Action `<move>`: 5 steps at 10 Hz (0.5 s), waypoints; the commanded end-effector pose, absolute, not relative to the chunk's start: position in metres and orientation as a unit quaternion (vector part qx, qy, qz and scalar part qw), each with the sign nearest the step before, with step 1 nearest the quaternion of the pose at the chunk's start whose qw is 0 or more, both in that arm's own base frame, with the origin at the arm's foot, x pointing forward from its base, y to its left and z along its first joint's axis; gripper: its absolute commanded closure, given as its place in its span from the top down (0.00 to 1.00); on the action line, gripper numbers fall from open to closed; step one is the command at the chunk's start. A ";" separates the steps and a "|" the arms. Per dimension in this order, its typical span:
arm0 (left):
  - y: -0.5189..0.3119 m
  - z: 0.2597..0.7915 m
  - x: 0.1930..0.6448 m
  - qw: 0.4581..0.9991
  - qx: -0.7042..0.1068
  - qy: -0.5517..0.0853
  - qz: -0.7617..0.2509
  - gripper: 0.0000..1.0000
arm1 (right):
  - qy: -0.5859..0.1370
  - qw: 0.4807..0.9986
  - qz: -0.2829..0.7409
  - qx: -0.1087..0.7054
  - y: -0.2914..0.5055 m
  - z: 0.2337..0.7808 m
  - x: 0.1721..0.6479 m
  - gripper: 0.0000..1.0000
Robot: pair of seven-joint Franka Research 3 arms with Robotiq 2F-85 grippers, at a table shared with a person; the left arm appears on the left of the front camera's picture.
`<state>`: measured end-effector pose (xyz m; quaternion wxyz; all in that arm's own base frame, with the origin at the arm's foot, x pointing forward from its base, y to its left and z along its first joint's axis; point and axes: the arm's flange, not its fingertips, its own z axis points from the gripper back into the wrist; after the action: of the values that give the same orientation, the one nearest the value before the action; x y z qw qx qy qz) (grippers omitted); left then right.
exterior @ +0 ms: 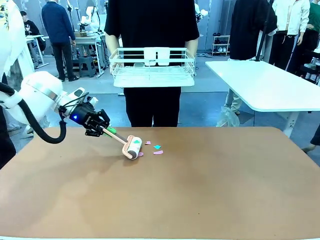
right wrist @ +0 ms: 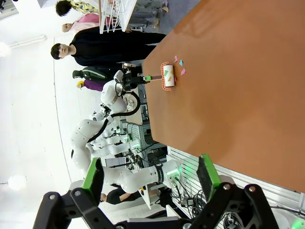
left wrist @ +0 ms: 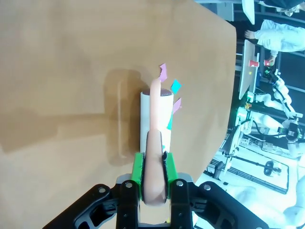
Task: Clean the table.
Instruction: Clean the table with the Lint Roller when the human lifts the Dish drying rack.
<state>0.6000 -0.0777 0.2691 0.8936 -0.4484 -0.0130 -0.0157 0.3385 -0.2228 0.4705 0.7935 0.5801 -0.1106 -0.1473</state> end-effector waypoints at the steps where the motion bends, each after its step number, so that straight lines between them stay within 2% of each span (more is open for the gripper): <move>1: -0.088 0.245 0.600 0.905 -0.423 -0.041 0.012 0.22 | -0.116 0.790 -0.143 0.584 -0.223 0.473 0.337 1.00; 5: -0.123 0.246 0.601 0.901 -0.430 -0.051 0.026 0.22 | -0.116 0.790 -0.143 0.584 -0.223 0.473 0.337 1.00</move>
<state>0.5968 -0.1135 0.2629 0.8877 -0.4600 -0.0199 -0.0030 0.3385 -0.2228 0.4705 0.7935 0.5800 -0.1106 -0.1473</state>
